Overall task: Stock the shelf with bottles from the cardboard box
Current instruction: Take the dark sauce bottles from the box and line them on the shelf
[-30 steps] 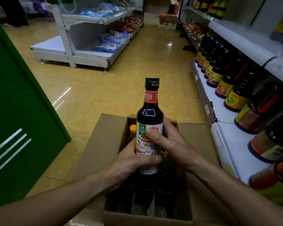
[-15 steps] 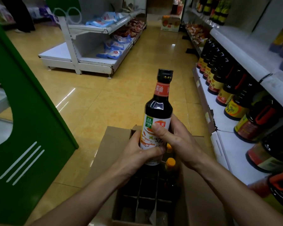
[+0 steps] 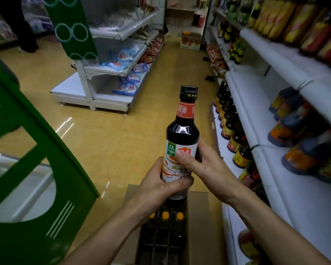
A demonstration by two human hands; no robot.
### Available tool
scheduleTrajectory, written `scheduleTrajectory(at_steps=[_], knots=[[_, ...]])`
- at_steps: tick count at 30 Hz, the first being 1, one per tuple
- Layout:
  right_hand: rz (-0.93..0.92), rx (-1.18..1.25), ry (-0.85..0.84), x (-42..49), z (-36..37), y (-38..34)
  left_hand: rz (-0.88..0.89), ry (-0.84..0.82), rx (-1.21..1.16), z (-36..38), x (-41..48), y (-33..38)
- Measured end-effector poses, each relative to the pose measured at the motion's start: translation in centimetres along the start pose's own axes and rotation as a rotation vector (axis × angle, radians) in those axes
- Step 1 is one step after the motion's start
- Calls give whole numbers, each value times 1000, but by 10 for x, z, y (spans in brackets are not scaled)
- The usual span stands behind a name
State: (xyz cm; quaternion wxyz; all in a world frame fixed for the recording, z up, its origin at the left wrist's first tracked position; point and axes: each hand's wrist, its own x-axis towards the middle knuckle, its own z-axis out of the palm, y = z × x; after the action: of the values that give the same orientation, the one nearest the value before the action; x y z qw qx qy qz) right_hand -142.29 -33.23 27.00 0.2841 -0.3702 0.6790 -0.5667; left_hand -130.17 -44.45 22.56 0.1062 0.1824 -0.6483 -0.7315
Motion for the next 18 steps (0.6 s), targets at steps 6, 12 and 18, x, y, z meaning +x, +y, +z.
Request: scheduleTrajectory(at_steps=[6,12,18], knots=[[-27,-28,6,-3,-18,-151,2,-32,9,5,-31,147],[-61,-59,28,-5,-31,-280,30,-61,44,8,-57,277],[-86,-82,46,-13,-45,-388,56,-91,65,14,-79,379]])
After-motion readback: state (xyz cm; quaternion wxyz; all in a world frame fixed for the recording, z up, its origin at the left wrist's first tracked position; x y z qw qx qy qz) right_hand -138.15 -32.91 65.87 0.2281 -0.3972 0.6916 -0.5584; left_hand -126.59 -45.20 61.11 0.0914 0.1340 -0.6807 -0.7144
